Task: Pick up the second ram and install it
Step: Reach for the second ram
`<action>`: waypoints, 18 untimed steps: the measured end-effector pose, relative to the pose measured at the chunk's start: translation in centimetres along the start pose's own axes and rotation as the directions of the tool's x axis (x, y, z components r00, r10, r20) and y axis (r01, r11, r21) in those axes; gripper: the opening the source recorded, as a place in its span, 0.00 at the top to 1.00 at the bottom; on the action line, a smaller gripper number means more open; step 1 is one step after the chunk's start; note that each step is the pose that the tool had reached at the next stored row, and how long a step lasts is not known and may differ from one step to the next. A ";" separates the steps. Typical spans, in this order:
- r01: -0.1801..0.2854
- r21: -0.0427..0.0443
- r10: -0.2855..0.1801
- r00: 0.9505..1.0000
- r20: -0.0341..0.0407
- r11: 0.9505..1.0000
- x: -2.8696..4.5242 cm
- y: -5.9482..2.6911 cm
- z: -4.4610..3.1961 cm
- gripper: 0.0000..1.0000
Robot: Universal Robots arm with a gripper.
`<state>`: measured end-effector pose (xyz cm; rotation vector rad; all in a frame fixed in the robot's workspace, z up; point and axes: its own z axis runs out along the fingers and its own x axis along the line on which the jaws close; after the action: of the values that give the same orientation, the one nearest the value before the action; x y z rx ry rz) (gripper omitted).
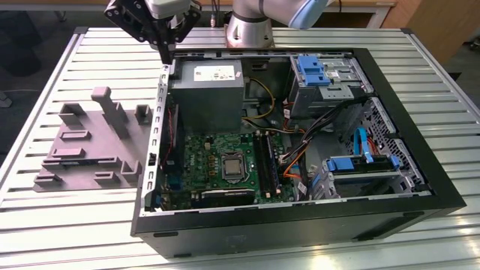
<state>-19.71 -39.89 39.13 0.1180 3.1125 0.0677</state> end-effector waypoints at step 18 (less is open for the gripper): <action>0.000 0.000 0.000 1.000 0.000 1.000 1.01 -0.08 0.08 0.89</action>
<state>-20.72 -39.89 39.01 0.1180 3.1125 0.0675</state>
